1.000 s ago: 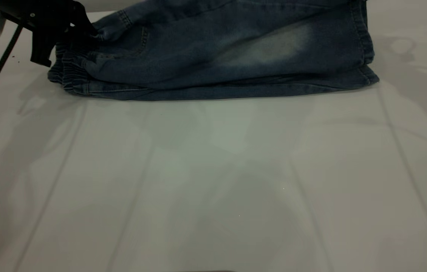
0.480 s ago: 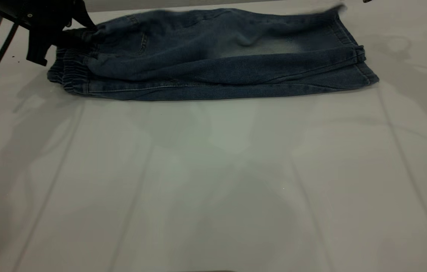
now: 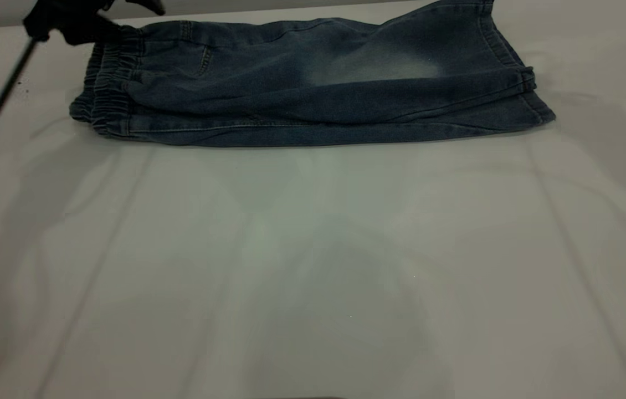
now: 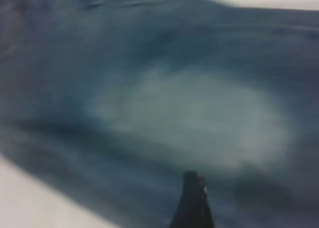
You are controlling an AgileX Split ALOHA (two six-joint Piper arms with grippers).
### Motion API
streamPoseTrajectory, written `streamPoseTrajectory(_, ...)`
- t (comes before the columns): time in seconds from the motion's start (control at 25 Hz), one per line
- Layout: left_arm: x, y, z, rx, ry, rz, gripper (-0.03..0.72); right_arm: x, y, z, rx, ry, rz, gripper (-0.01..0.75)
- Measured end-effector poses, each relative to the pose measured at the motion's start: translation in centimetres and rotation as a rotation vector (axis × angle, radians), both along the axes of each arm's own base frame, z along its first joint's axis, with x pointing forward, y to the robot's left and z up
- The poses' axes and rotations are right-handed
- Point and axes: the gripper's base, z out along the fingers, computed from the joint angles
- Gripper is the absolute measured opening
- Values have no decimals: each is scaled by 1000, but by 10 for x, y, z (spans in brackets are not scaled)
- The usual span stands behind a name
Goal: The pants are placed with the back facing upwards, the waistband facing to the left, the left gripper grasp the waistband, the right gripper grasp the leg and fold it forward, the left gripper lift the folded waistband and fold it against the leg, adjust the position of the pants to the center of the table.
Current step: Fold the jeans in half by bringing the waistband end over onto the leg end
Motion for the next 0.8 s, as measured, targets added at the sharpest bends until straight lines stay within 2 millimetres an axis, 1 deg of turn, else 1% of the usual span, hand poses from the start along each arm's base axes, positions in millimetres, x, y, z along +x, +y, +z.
streamPoseTrajectory(0.08,-2,8,0,-6,23,-83,490,-4,22,2,-1,-8,56,498)
streamPoseTrajectory(0.16,-5,24,-1,-24,52,-132,490,-10,44,2,-9,-18,116,498)
streamPoseTrajectory(0.28,-9,50,-1,-23,89,-172,490,-17,70,3,-23,-43,181,498)
streamPoseTrajectory(0.36,-12,63,-2,-2,109,-188,490,-20,84,5,-31,-70,208,498)
streamPoseTrajectory(0.44,-14,71,-4,45,122,-215,490,-22,98,7,-36,-98,232,498)
streamPoseTrajectory(0.52,-15,75,-5,91,128,-236,490,-21,107,8,-35,-124,237,498)
streamPoseTrajectory(0.6,-15,78,-6,144,123,-247,490,-18,115,2,-36,-142,230,498)
streamPoseTrajectory(0.72,-12,83,-11,200,103,-220,490,-14,123,-14,-30,-161,186,498)
streamPoseTrajectory(0.8,-10,83,-21,217,109,-207,490,-11,127,-25,-28,-171,160,498)
